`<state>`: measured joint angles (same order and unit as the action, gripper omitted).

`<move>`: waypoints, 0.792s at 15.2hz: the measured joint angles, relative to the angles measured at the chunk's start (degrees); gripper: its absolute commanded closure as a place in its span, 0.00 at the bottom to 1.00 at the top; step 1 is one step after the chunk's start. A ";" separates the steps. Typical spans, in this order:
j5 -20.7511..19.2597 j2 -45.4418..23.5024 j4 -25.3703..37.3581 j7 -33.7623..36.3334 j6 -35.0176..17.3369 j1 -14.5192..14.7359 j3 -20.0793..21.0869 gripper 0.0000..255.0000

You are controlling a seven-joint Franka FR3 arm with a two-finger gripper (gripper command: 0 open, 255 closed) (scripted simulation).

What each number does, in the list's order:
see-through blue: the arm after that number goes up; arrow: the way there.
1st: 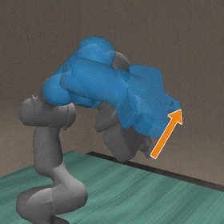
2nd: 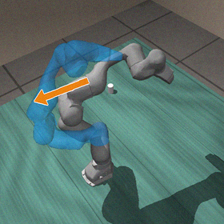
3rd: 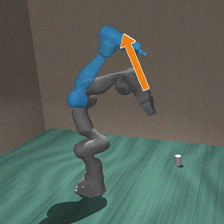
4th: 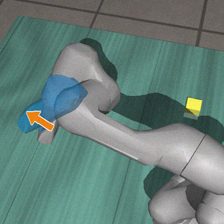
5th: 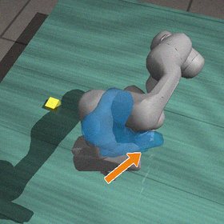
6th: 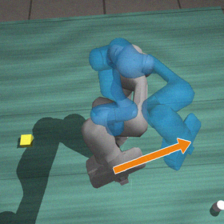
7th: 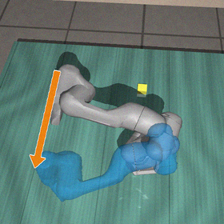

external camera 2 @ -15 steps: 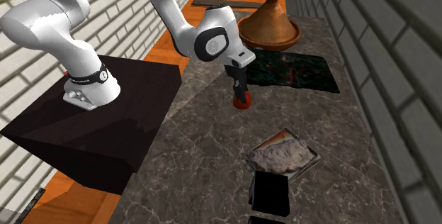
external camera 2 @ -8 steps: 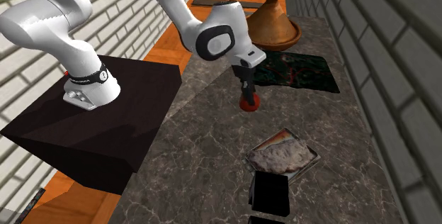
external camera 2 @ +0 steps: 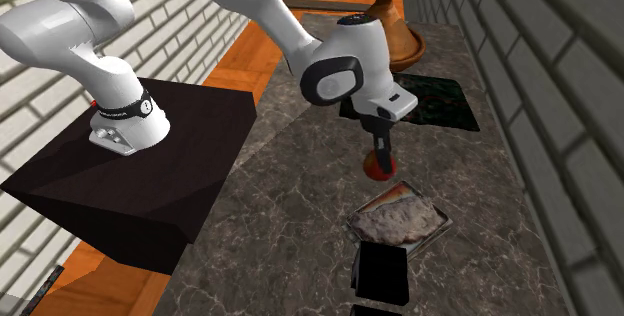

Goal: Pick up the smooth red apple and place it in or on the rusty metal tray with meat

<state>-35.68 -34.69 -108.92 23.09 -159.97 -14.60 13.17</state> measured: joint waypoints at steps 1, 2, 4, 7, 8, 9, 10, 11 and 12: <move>0.89 -1.29 2.39 -1.92 1.09 -1.10 0.67 1.00; 1.60 -2.66 4.68 -3.70 1.96 -2.08 1.15 1.00; 2.84 -5.39 9.53 -6.59 4.10 -3.24 2.00 1.00; 4.65 -10.41 18.26 -11.30 7.73 -4.86 3.17 1.00; 5.25 -12.24 21.65 -12.74 9.27 -5.08 3.53 1.00; 5.45 -13.14 23.04 -13.36 9.76 -5.20 3.62 1.00; 5.44 -13.81 23.60 -13.65 9.63 -5.31 3.54 1.00; 5.40 -14.52 24.29 -13.78 9.60 -5.25 3.43 1.00; 5.28 -15.14 24.64 -13.78 9.31 -5.18 3.26 1.00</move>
<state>-30.40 -49.83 -84.28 9.31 -150.66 -19.78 16.43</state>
